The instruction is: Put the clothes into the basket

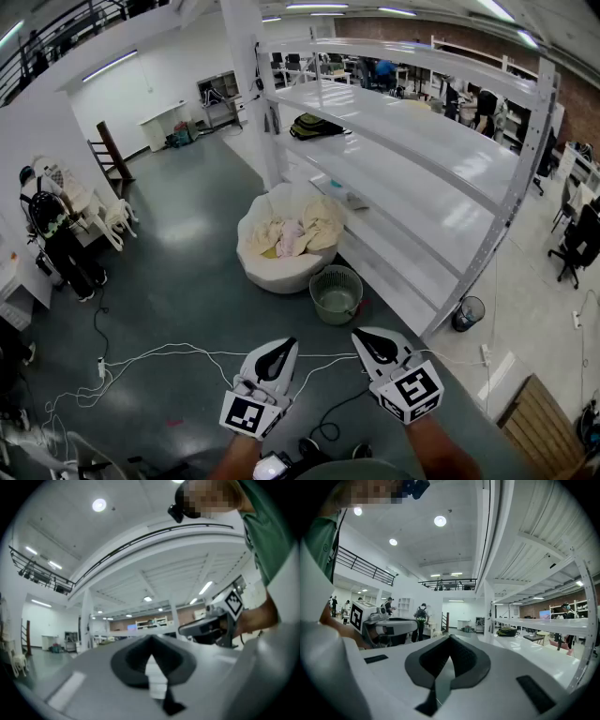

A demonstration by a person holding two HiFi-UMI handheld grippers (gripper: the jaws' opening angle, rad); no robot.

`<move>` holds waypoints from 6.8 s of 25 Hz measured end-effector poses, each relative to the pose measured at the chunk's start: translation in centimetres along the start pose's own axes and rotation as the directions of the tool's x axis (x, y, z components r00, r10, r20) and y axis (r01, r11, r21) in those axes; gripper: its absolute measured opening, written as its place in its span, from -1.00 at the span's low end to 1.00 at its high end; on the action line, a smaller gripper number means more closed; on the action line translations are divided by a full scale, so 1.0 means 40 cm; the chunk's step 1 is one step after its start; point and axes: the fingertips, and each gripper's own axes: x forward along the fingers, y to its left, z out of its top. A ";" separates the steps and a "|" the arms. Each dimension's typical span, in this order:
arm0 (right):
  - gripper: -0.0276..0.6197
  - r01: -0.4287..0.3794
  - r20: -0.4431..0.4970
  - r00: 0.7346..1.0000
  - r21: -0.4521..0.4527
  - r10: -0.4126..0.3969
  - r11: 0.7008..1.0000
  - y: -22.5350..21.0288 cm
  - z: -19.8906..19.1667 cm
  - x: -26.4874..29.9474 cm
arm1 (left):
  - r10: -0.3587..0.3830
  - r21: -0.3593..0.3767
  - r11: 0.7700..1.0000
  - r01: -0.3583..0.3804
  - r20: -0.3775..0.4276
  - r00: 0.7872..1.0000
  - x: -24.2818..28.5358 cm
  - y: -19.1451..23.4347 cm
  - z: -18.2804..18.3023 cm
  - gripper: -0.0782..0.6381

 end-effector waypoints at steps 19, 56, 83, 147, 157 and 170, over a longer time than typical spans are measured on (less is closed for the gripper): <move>-0.90 0.020 0.096 0.995 -0.029 -0.017 0.999 0.049 0.040 -0.026 | 0.009 0.023 1.000 -0.009 -0.013 1.000 -0.060 0.004 0.005 -0.78; -0.90 0.080 0.154 0.986 -0.076 -0.067 0.994 0.153 0.071 0.151 | 0.010 0.029 1.000 -0.011 0.023 1.000 -0.181 0.239 -0.032 -0.78; -0.90 -0.093 0.168 0.981 -0.045 0.100 0.995 -0.322 0.049 0.404 | 0.163 0.072 0.984 -0.160 -0.037 0.986 0.280 0.365 -0.096 -0.78; -0.90 0.092 0.107 0.989 0.050 -0.097 0.994 -0.868 -0.053 1.364 | -0.050 0.027 0.998 0.052 -0.088 0.995 0.989 1.248 -0.432 -0.78; -0.90 0.142 0.093 0.985 0.073 -0.148 0.987 -1.018 -0.079 1.465 | -0.120 -0.009 0.993 0.120 -0.106 0.987 1.169 1.310 -0.513 -0.78; -0.90 0.307 0.032 0.950 0.096 -0.311 0.947 -1.200 -0.123 1.711 | -0.314 -0.141 0.943 0.302 -0.070 0.947 1.484 1.524 -0.646 -0.78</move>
